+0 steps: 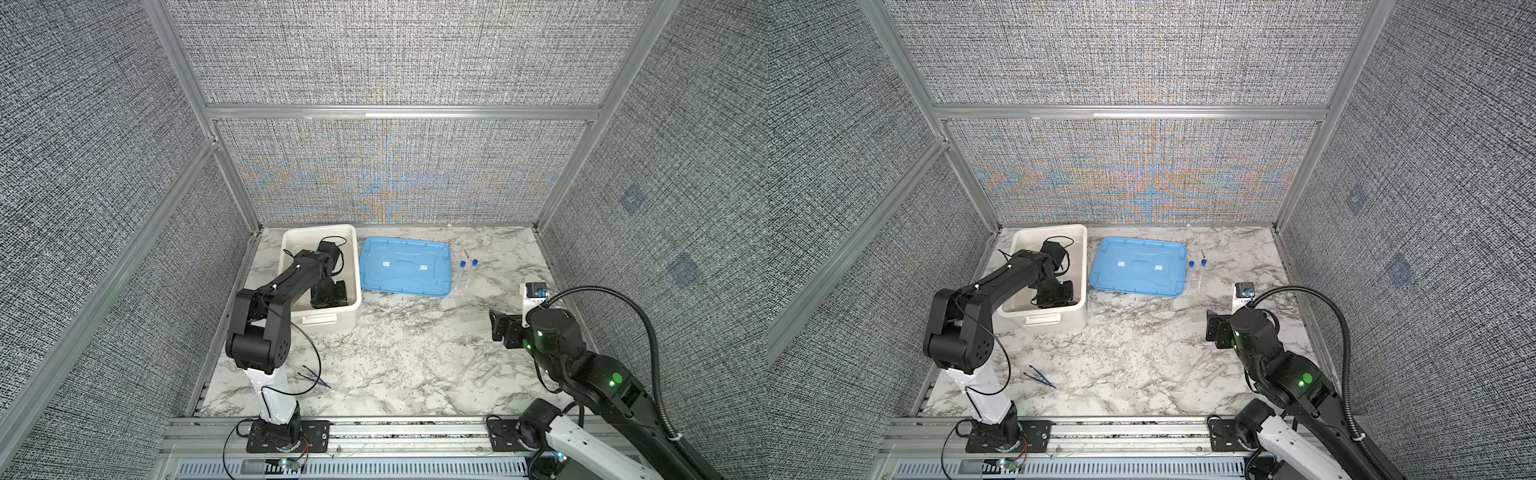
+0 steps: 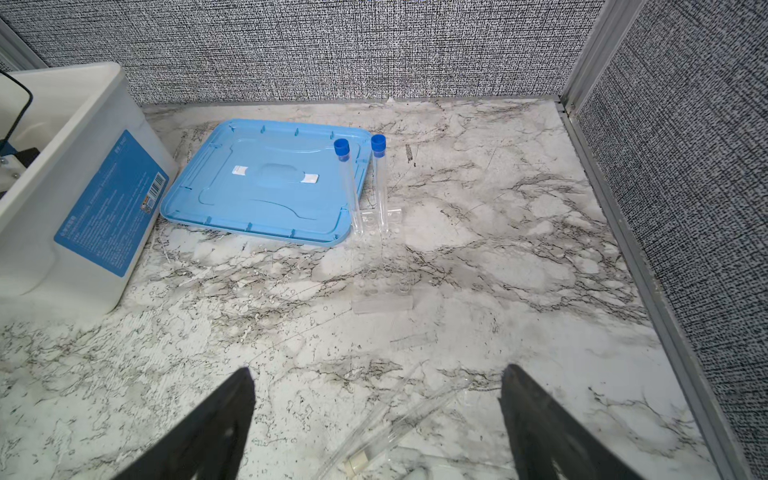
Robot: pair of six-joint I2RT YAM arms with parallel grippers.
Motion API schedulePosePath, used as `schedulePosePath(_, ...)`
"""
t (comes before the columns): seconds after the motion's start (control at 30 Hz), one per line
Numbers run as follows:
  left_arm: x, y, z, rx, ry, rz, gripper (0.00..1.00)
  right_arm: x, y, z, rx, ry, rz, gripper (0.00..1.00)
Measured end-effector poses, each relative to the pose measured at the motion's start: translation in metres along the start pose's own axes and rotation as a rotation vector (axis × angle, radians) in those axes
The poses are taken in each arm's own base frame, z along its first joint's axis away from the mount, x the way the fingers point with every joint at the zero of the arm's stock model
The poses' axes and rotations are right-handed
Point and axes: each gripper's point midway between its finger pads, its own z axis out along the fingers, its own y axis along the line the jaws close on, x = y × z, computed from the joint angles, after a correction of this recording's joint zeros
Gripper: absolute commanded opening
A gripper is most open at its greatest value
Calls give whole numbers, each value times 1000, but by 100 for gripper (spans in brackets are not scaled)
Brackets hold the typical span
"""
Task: Organize the chemistry lab equipment
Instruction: 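Carry the white cup with the left gripper down into the white bin, then open the left gripper to release the cup inside the bin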
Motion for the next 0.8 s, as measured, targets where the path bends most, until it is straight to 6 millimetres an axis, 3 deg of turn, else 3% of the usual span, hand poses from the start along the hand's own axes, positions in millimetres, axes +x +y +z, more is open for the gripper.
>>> schedulePosePath(0.33, 4, -8, 13, 1, 21, 32, 0, 4, -2, 0, -1, -5, 2, 90)
schedulePosePath(0.43, 2, -7, 12, -4, 16, 30, 10, 4, -2, 0, -1, -5, 1, 90)
schedulePosePath(0.63, -1, -10, 2, 5, -8, 34, 20, 5, -2, -1, -1, -6, 2, 91)
schedulePosePath(0.8, -3, -12, -13, 11, -45, 32, 21, 4, -4, -3, -2, -12, -4, 90)
